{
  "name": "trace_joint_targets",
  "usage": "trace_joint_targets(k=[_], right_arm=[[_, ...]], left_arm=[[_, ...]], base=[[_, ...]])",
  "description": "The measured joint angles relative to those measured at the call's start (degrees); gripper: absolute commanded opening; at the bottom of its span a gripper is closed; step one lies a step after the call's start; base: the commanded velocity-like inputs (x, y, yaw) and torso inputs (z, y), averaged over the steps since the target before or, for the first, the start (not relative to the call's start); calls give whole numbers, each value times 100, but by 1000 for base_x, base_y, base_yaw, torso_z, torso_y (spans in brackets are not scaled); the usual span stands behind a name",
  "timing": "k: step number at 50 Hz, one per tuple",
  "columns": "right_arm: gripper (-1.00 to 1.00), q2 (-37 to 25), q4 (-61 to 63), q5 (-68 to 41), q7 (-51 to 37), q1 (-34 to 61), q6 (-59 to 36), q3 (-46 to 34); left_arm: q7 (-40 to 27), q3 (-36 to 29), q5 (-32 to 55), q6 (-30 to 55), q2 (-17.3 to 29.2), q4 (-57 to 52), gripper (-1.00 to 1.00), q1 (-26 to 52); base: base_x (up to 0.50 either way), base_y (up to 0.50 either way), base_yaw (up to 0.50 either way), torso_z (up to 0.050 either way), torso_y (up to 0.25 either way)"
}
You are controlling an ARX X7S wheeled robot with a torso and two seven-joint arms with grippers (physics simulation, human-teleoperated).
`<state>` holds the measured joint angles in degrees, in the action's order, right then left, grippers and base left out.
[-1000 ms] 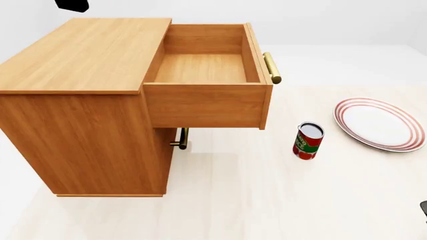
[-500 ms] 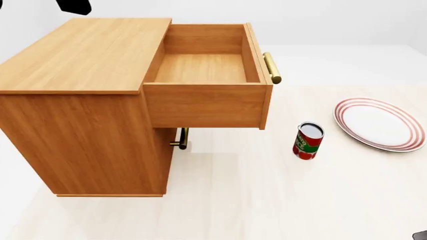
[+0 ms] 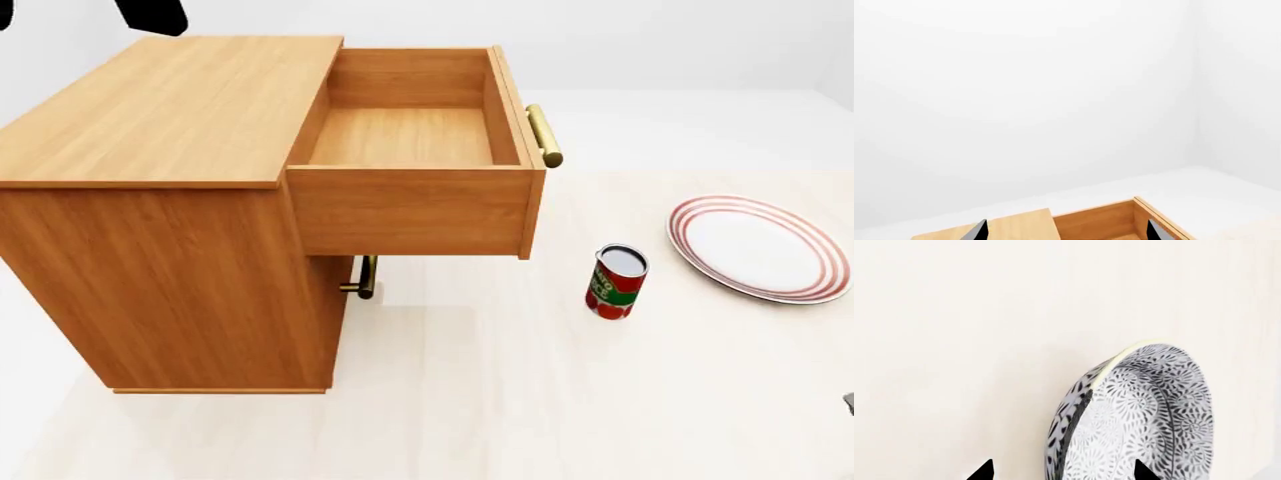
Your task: Put the bowl in the top drawer of the cabinet.
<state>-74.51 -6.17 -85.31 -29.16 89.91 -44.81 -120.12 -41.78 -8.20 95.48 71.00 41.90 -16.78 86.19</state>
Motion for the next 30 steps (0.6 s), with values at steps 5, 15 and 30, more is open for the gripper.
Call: trace_joint_targets(k=[5, 15, 30], right_arm=[[100, 137, -158, -51, -68, -297, 265, -45], [-100, 243, -261, -173, -126, -628, 519, -120], [-100, -414, 358, 58, -106, 154, -557, 161]], left_arm=[[-21, -6, 15, -30, -1, -10, 100, -34], [-40, -30, 33, -72, 2, -10, 100, -58], [13, -68, -2, -124, 13, 2, 100, -50]], base=[[0, 0, 0, 0, 0], [0, 0, 0, 0, 0], [0, 0, 0, 0, 0]])
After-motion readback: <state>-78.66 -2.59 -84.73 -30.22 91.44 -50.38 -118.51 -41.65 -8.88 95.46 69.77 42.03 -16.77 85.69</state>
